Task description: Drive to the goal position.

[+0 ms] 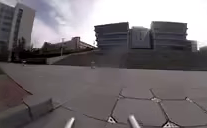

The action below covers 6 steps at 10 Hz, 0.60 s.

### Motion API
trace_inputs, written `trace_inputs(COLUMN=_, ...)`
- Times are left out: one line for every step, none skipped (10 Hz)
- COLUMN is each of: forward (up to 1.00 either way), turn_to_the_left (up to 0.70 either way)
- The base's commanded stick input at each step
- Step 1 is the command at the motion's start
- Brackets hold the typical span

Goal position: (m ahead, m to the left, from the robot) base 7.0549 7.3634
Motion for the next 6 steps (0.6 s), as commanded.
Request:
trace_inputs(forward=1.0, turn_to_the_left=0.27)
trace_inputs(forward=1.0, turn_to_the_left=0.27)
trace_inputs(forward=1.0, turn_to_the_left=0.27)
trace_inputs(forward=1.0, turn_to_the_left=0.27)
trace_inputs(forward=1.0, turn_to_the_left=0.27)
trace_inputs(forward=1.0, turn_to_the_left=0.27)
